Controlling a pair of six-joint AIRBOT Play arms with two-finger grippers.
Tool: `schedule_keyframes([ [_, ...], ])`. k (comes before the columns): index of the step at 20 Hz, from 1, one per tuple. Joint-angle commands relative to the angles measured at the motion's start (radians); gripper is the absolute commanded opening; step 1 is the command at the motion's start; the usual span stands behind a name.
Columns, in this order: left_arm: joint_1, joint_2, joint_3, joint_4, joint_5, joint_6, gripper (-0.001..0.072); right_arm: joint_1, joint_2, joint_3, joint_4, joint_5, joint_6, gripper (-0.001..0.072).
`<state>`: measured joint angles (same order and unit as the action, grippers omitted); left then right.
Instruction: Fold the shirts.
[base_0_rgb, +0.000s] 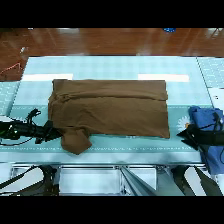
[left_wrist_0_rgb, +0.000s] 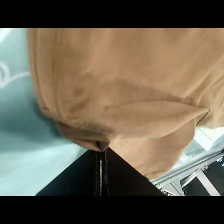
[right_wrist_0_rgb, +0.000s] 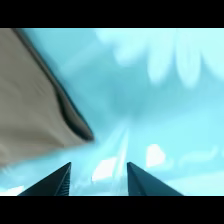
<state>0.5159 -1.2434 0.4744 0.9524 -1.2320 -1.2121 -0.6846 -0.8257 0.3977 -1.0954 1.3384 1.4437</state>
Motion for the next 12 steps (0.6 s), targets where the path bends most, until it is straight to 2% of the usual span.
schedule_keyframes([
  [1, -0.001, 0.001, 0.007, -0.005, 0.029, 0.000, 0.0021, 0.029, -0.070, -0.036, 0.032, -0.002, -0.024, 0.0408],
  [9, -0.001, 0.001, 0.010, -0.012, 0.032, 0.000, 0.0021, 0.230, -0.318, 0.000, 0.266, -0.259, -0.061, 0.0401],
  [10, -0.001, 0.001, 0.014, -0.011, 0.031, 0.000, 0.0021, 0.259, -0.336, 0.023, 0.294, -0.274, -0.078, 0.0344],
  [11, 0.000, 0.001, 0.024, -0.012, 0.026, 0.000, 0.0021, 0.279, -0.345, 0.052, 0.301, -0.272, -0.082, 0.0250],
  [12, 0.002, 0.001, 0.044, -0.012, 0.018, -0.001, 0.0021, 0.295, -0.344, 0.087, 0.301, -0.248, -0.118, 0.0063],
])
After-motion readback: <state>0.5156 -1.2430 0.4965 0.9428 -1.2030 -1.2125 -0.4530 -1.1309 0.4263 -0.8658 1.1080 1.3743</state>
